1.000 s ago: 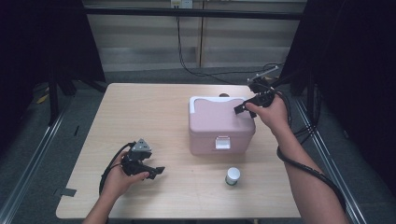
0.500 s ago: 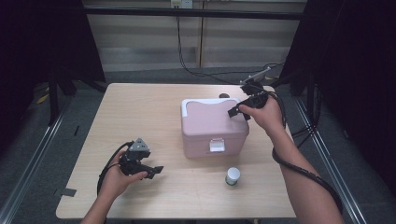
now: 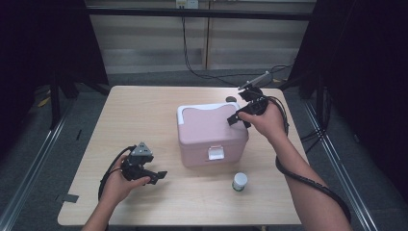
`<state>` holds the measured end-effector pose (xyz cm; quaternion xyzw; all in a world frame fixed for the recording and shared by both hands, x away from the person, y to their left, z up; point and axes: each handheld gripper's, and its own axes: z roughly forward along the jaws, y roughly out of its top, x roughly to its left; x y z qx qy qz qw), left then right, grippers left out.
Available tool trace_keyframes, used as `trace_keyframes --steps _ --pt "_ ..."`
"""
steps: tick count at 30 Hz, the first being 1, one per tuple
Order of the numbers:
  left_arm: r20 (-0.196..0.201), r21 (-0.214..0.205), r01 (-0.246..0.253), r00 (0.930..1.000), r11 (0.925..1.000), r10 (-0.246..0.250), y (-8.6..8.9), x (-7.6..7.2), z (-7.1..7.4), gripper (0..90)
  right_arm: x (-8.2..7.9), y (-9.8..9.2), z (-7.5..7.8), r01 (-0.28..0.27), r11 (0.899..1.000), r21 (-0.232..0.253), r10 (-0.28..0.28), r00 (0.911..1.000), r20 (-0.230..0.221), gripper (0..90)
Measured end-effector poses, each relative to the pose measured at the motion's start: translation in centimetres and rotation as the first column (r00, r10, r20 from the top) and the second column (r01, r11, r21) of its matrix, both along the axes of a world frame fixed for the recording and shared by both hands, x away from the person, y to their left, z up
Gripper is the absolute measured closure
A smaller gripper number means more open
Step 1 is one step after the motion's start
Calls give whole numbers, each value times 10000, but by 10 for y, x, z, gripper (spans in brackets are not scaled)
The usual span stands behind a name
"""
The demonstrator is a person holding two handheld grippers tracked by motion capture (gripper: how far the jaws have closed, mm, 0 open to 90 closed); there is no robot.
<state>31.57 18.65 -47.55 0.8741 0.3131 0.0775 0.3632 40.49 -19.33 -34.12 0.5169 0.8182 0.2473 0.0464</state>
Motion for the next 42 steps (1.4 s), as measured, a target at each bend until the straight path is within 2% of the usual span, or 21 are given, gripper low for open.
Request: trace_keyframes --steps 3,4,12,17,19,21,23,26,28,31,33,36,38,39,42 --pt "-98 -146 -30 9999 9999 28 1 0 0 178 -4 3 1 -244 9997 -82 243 9997 -63 302" --pt "-33 -44 -67 10000 10000 67 1 1 0 178 -5 5 2 -313 9994 -119 312 9995 -84 307" --pt "-109 -49 -149 9998 9999 148 3 1 -1 176 -15 13 5 -790 9965 -290 784 9966 -237 330" --pt "-133 -69 -156 9998 9999 155 4 2 -1 176 -14 9 7 -968 9953 -10 968 9953 97 420" --pt "-69 -155 -152 9999 9998 151 4 3 0 176 -8 6 9 -943 9953 235 935 9951 328 403" --pt "-93 -241 -161 9998 9996 159 5 2 1 176 2 4 9 -921 9957 52 917 9945 513 379" --pt "-139 -323 -112 9998 9994 107 4 1 1 176 11 2 6 -710 9973 204 700 9964 478 366" --pt "-184 -306 45 9998 9995 -51 2 2 -1 176 22 1 0 -741 9970 211 733 9966 378 329" --pt "-152 -223 37 9999 9997 -40 2 2 -1 176 27 2 -2 -765 9960 460 750 9966 337 316" --pt "-195 -238 78 9998 9997 -82 1 2 0 174 31 7 -5 -845 9951 519 830 9961 298 233" --pt "-140 -245 107 9998 9996 -111 0 2 0 174 32 10 -6 -791 9958 453 779 9965 288 205" --pt "-127 -162 144 9998 9998 -146 -2 1 0 174 29 12 -6 -684 9967 443 675 9975 227 213" --pt "-158 -174 220 9996 9996 -222 -4 1 0 174 26 12 -7 -666 9949 751 679 9976 -153 250" --pt "-94 -126 221 9997 9997 -222 -4 1 1 174 24 12 -7 -703 9937 875 720 9973 -167 267" --pt "20 -107 205 9998 9997 -205 -5 0 2 172 16 17 -6 -723 9942 799 744 9970 -235 271"
